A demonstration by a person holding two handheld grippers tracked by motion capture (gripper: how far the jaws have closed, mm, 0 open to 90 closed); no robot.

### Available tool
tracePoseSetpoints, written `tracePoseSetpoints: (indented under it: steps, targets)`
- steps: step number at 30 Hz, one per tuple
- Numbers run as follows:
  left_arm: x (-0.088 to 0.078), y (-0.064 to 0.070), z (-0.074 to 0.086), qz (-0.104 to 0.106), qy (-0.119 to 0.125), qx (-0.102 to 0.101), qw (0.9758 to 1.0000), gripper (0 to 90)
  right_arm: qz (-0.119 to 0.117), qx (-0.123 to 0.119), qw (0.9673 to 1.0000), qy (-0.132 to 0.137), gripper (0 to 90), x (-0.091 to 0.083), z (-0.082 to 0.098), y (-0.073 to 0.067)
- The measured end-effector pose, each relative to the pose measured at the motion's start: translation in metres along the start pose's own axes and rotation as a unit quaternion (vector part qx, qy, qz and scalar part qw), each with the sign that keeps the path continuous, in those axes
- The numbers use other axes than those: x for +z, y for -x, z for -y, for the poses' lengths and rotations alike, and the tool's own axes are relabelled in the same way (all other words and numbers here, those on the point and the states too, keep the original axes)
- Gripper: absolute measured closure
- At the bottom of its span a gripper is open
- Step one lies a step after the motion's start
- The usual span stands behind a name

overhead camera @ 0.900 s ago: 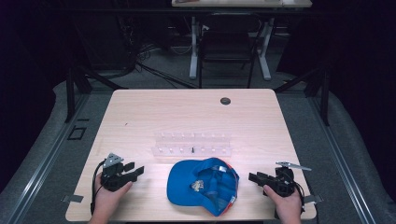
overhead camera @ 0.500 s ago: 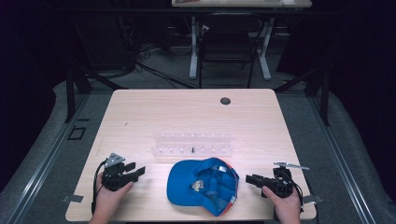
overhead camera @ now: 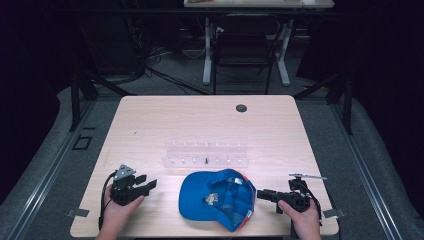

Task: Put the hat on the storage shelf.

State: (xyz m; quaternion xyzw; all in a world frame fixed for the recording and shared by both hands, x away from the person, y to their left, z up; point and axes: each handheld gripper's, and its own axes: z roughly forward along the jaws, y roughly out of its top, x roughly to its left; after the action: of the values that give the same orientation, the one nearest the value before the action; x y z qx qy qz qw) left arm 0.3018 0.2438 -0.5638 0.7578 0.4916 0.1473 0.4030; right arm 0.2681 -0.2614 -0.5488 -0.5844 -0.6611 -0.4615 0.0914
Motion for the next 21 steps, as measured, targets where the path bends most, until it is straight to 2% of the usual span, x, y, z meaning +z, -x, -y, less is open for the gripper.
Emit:
tracePoseSetpoints:
  steps: [1,8,14,15,17,21]
  targets:
    - [0.000,0.000,0.000,0.000,0.001,0.000,1.0000,49.0,-0.002,0.000,0.9999,-0.010,54.9,0.003,0.001,-0.003]
    - [0.000,0.000,0.000,0.000,0.000,0.001,1.0000,49.0,-0.004,-0.008,0.9995,-0.031,54.5,0.012,0.002,-0.006]
    - [0.000,0.000,0.000,0.000,0.000,0.003,1.0000,48.9,-0.010,-0.005,0.9988,-0.047,54.3,0.021,0.003,-0.007]
    - [0.000,0.000,0.000,-0.001,0.000,0.002,1.0000,48.9,-0.014,0.003,0.9987,-0.049,54.3,0.024,0.003,-0.007]
    - [0.000,0.001,0.000,-0.001,0.000,0.002,1.0000,48.9,-0.014,0.004,0.9983,-0.056,54.4,0.027,0.003,-0.007]
    - [0.000,0.001,0.000,-0.001,-0.002,0.003,1.0000,48.9,-0.015,0.007,0.9981,-0.060,54.4,0.031,0.003,-0.006]
